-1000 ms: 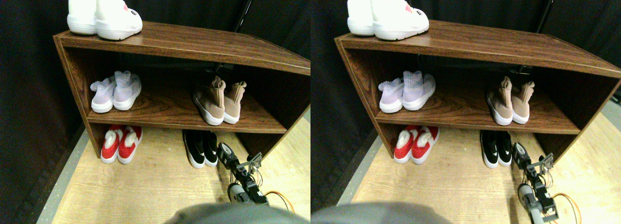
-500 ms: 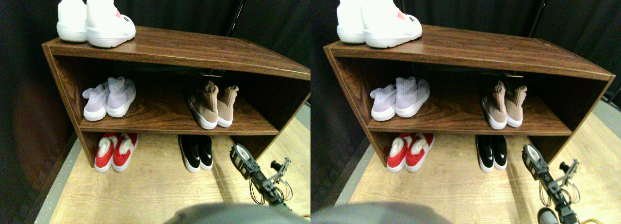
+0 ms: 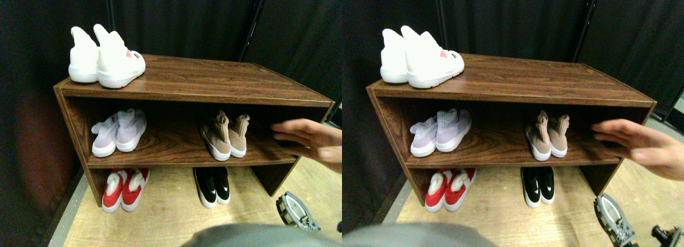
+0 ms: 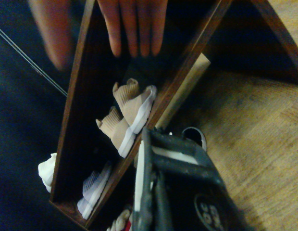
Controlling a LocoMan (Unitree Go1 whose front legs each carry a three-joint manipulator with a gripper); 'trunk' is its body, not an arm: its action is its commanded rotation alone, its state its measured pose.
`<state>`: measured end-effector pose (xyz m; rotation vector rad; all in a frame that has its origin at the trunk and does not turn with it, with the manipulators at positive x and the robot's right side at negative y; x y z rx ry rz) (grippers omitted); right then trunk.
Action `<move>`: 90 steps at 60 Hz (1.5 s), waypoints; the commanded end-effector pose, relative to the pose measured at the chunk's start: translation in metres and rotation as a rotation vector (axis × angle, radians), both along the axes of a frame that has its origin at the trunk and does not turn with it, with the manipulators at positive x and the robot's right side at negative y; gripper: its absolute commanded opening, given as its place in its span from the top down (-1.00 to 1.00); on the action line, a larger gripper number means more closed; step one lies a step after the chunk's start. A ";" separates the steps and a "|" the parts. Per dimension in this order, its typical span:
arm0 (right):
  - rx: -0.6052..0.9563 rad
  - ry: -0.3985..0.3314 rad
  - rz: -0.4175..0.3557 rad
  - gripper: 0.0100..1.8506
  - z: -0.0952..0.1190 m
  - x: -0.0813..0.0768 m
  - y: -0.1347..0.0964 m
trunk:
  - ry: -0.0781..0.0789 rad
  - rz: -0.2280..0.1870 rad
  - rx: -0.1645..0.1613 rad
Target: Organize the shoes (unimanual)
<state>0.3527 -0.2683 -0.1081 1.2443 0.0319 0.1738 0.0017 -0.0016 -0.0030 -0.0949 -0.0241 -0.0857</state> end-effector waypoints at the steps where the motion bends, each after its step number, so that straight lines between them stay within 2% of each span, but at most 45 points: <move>1: 0.006 -0.043 0.009 0.94 0.012 -0.003 0.004 | -0.043 0.004 -0.009; 6: -0.007 -0.048 0.001 0.94 0.021 -0.004 0.006 | -0.055 0.008 -0.013; 10: -0.013 -0.043 -0.005 0.94 0.025 -0.005 0.007 | -0.059 0.011 -0.017; 16: -0.044 -0.054 -0.007 0.94 0.032 -0.002 0.011 | -0.062 0.018 -0.023; 28: -0.016 -0.047 0.006 0.94 0.031 0.005 0.018 | -0.067 0.021 -0.027; 38: -0.021 -0.038 0.018 0.94 0.032 0.005 0.025 | -0.059 0.019 -0.023; 49: -0.018 -0.038 0.016 0.94 0.033 0.004 0.026 | -0.059 0.019 -0.023; 59: -0.017 -0.041 0.002 0.94 0.032 0.004 0.026 | -0.049 0.008 -0.014; 84: -0.028 -0.034 -0.001 0.94 0.030 0.008 0.028 | -0.033 0.002 -0.020; 90: -0.030 -0.032 0.001 0.94 0.030 0.009 0.028 | -0.034 0.002 -0.020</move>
